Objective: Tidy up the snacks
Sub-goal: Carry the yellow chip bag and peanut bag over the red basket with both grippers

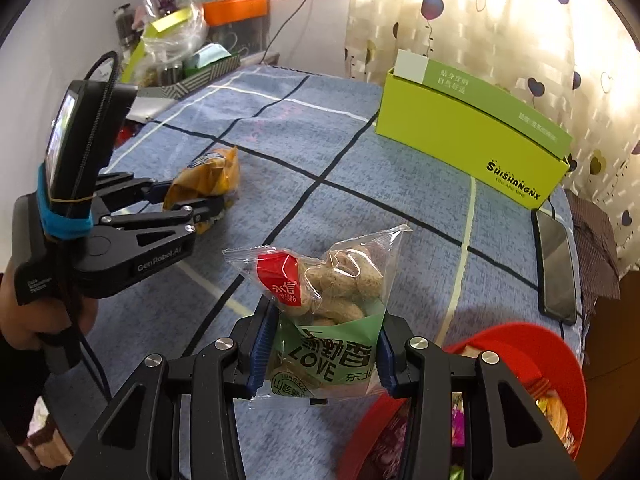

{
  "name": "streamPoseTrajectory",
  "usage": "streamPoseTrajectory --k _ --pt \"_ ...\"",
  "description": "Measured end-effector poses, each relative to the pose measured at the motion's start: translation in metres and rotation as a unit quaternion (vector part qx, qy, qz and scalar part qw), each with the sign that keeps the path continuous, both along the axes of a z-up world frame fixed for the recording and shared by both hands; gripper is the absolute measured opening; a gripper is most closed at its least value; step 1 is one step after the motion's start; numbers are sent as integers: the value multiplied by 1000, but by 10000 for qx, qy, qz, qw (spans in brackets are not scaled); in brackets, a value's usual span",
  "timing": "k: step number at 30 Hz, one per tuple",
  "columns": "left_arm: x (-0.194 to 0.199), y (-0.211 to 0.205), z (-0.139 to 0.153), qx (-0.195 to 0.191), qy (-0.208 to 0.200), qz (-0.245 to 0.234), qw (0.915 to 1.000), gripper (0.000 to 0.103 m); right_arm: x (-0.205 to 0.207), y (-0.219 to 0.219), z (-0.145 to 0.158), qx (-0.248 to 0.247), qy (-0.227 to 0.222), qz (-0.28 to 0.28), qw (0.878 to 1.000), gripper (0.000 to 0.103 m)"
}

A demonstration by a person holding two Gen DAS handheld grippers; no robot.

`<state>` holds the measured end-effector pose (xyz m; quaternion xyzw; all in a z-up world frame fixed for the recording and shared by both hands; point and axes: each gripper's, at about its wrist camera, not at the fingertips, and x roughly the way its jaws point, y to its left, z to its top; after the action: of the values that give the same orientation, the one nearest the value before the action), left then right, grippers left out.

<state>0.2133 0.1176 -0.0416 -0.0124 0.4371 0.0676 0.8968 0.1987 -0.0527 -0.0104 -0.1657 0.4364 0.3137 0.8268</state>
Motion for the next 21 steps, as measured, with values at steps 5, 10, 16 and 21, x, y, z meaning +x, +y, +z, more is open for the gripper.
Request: streamPoseTrajectory --k 5,10,16,21 --pt "-25 -1 12 -99 -192 135 9997 35 -18 -7 5 173 -90 -39 9998 42" --pt "-55 -7 33 -247 -518 136 9983 35 -30 -10 6 277 -134 -112 9995 41" --pt "-84 -10 52 -375 -762 174 9962 35 -48 -17 17 510 -233 -147 9983 41" --pt "-105 -15 65 -434 -953 175 9943 35 -62 -21 26 635 -341 -163 9973 41"
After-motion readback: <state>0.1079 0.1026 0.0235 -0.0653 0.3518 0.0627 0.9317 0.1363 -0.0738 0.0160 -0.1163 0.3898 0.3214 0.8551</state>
